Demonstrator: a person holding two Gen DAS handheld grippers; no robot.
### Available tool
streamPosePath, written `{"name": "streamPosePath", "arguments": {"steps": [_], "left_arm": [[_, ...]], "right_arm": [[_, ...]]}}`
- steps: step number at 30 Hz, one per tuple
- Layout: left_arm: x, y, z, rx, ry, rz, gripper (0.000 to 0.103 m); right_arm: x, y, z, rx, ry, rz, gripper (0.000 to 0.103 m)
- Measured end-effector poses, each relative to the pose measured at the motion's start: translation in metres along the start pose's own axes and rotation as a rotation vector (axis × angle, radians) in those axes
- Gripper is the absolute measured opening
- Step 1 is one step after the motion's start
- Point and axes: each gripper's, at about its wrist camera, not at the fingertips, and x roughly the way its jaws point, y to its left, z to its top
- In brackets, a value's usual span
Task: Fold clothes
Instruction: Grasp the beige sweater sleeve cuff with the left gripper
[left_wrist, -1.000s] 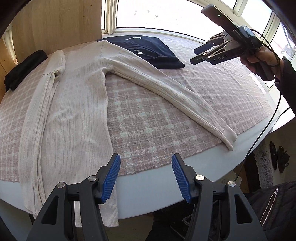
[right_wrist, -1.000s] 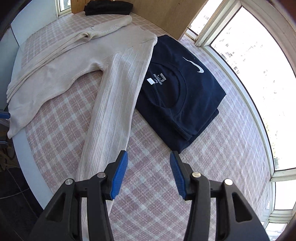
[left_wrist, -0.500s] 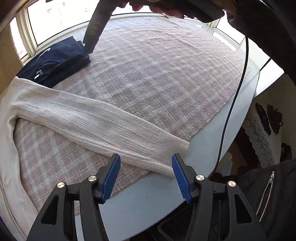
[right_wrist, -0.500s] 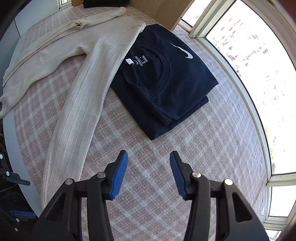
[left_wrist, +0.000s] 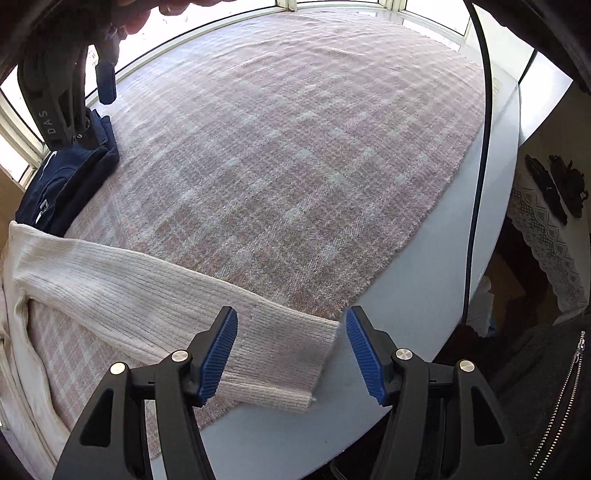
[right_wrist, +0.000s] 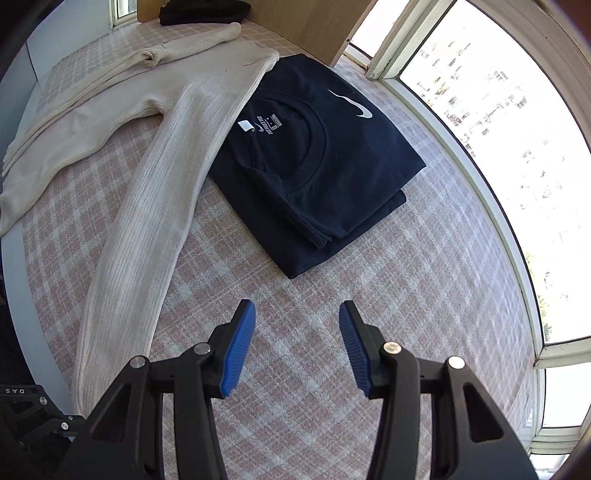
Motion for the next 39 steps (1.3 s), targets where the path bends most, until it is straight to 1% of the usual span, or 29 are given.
{"name": "streamPosePath", "arguments": {"steps": [2, 7, 9, 11, 12, 13, 15, 17, 18, 19, 23, 26, 27, 30, 31, 35, 37, 39], "left_arm": [[0.004, -0.001, -0.002, 0.001, 0.011, 0.019, 0.059], [0.012, 0.0, -0.007, -0.002, 0.033, 0.009, 0.06], [0.012, 0.0, -0.008, 0.007, 0.028, 0.001, 0.061], [0.011, 0.001, -0.011, 0.008, 0.017, -0.016, 0.058], [0.009, 0.003, -0.013, 0.006, 0.007, -0.016, 0.05], [0.007, 0.004, -0.014, 0.005, -0.003, -0.016, 0.044], [0.001, 0.018, -0.02, -0.052, -0.028, -0.062, 0.015], [-0.006, 0.032, -0.026, -0.11, -0.053, -0.109, 0.014], [-0.009, 0.038, -0.029, -0.139, -0.066, -0.132, 0.011], [-0.012, 0.041, -0.032, -0.147, -0.076, -0.131, 0.011], [-0.032, 0.05, -0.045, -0.206, -0.122, -0.215, 0.011], [-0.041, 0.061, -0.051, -0.259, -0.147, -0.234, 0.011], [-0.044, 0.065, -0.053, -0.277, -0.155, -0.24, 0.011], [-0.051, 0.093, -0.057, -0.343, -0.189, -0.237, 0.011], [-0.057, 0.099, -0.062, -0.36, -0.2, -0.228, 0.011], [-0.075, 0.127, -0.085, -0.433, -0.245, -0.189, 0.011], [-0.084, 0.141, -0.101, -0.475, -0.267, -0.177, 0.011], [-0.091, 0.151, -0.114, -0.506, -0.281, -0.152, 0.011]], "right_arm": [[-0.001, 0.002, 0.0, -0.007, -0.003, 0.004, 0.047], [-0.001, 0.009, 0.001, -0.03, -0.007, 0.014, 0.047], [-0.001, 0.011, 0.002, -0.042, -0.009, 0.015, 0.047], [-0.002, 0.013, 0.003, -0.054, -0.008, 0.007, 0.047], [-0.002, 0.014, 0.004, -0.059, -0.01, 0.003, 0.047], [-0.003, 0.013, 0.006, -0.063, -0.012, -0.001, 0.047], [-0.005, 0.011, 0.009, -0.056, -0.018, -0.005, 0.047], [-0.007, 0.008, 0.012, -0.047, -0.025, -0.003, 0.047], [-0.008, 0.007, 0.013, -0.044, -0.031, 0.001, 0.047], [-0.009, 0.007, 0.014, -0.044, -0.034, 0.002, 0.047], [-0.009, 0.009, 0.017, -0.068, -0.036, 0.0, 0.047], [-0.005, 0.01, 0.019, -0.07, -0.029, 0.011, 0.047], [-0.004, 0.01, 0.021, -0.065, -0.026, 0.023, 0.047], [0.0, 0.007, 0.029, -0.042, -0.019, 0.07, 0.047], [0.001, 0.006, 0.033, -0.035, -0.02, 0.087, 0.047], [0.006, -0.006, 0.07, 0.035, -0.024, 0.166, 0.047], [0.011, -0.009, 0.098, 0.062, -0.028, 0.211, 0.047], [0.02, -0.006, 0.134, 0.065, -0.036, 0.231, 0.047]]}}
